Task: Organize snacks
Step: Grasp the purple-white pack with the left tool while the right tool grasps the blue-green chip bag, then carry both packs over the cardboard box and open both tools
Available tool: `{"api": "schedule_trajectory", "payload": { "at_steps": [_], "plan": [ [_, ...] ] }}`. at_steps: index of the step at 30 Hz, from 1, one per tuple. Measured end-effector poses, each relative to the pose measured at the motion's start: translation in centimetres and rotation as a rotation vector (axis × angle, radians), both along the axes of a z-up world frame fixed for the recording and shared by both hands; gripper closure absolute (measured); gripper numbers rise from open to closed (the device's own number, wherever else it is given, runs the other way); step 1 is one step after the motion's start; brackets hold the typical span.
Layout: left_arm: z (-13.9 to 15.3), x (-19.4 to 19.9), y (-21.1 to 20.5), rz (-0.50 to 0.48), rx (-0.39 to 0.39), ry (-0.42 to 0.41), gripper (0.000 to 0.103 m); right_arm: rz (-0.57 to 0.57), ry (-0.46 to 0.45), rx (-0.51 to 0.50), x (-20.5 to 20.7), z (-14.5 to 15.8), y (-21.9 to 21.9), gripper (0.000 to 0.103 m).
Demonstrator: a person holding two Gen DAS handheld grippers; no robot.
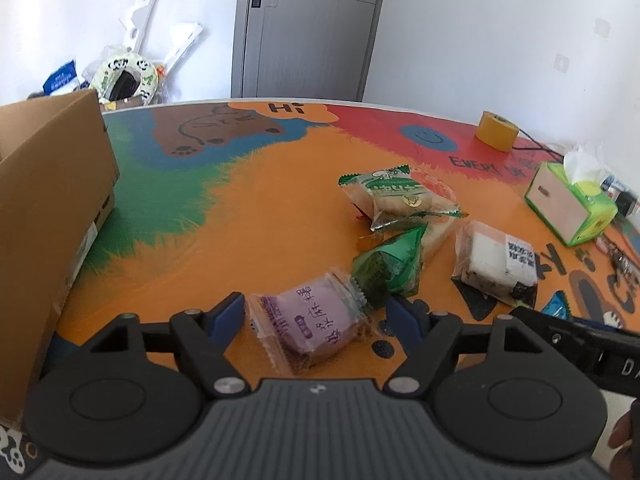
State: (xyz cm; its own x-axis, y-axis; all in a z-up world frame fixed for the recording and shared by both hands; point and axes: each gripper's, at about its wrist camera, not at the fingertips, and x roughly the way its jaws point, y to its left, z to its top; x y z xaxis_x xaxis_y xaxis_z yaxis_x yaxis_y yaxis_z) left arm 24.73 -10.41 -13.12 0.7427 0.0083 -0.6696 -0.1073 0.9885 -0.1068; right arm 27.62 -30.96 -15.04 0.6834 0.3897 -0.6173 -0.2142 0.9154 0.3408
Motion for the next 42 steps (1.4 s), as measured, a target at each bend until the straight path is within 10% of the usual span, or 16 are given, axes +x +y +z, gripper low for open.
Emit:
{"api": "schedule_trajectory", "payload": {
  "at_steps": [6, 11, 42],
  "plan": [
    [-0.3, -0.1, -0.8, -0.017, 0.064, -0.013, 0.036, -0.023, -0.007, -0.016, -0.1, 0.0, 0.0, 0.03],
    [-0.2, -0.6, -0.6, -0.029, 0.067, -0.025, 0.055, -0.025, -0.016, -0.025, -0.4, -0.2, -0.2, 0.07],
    [8.9, -4.5, 7.1, 0.074, -0.013, -0.171, 0.059, 0.141, -0.149, 0.066, -0.7, 7.3, 6.5, 0.073]
  ]
}}
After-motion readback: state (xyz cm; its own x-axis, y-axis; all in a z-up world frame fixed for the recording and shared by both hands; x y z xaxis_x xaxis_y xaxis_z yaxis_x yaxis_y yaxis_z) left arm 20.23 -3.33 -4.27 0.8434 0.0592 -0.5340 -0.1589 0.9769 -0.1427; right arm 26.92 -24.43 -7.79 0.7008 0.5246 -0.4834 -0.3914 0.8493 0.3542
